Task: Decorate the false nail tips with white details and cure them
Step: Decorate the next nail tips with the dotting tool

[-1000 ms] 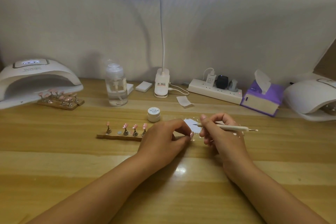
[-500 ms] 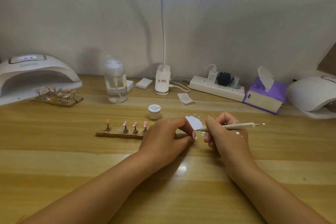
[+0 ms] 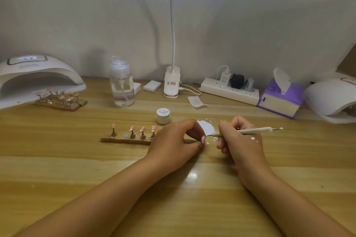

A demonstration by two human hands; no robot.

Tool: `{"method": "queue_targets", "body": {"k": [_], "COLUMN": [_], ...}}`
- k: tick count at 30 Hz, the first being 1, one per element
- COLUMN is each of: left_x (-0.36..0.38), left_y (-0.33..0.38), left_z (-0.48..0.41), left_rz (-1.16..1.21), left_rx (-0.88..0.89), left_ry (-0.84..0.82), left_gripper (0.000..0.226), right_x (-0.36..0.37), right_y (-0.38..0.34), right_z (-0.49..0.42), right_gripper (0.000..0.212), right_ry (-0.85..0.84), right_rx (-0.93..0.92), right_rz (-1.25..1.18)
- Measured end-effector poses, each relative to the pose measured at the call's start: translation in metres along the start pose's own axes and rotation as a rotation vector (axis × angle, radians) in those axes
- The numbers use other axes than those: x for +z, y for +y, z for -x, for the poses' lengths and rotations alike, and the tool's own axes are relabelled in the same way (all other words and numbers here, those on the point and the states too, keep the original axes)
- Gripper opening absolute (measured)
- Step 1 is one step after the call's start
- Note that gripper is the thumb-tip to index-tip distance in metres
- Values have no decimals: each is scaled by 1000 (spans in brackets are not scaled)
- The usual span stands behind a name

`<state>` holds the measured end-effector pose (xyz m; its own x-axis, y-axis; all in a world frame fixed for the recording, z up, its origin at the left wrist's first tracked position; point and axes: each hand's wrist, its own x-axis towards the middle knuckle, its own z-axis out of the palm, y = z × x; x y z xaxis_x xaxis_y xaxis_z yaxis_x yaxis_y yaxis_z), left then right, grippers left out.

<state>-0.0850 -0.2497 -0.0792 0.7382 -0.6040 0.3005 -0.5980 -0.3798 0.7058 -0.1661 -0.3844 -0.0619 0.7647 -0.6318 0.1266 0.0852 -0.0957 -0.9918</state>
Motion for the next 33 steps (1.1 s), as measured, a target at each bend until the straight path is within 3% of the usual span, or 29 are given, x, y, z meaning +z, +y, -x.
{"method": "queue_targets", "body": {"k": [33], "left_x": [-1], "left_y": [2], "left_z": [0], "left_rz": [4], "left_rx": [7], "left_ry": [-5], "left_gripper": [12], "right_x": [2], "right_y": [2], "right_z": [0], "right_gripper": [24], "right_ry": [-50], "right_rx": [-9], "right_rz": [59]}}
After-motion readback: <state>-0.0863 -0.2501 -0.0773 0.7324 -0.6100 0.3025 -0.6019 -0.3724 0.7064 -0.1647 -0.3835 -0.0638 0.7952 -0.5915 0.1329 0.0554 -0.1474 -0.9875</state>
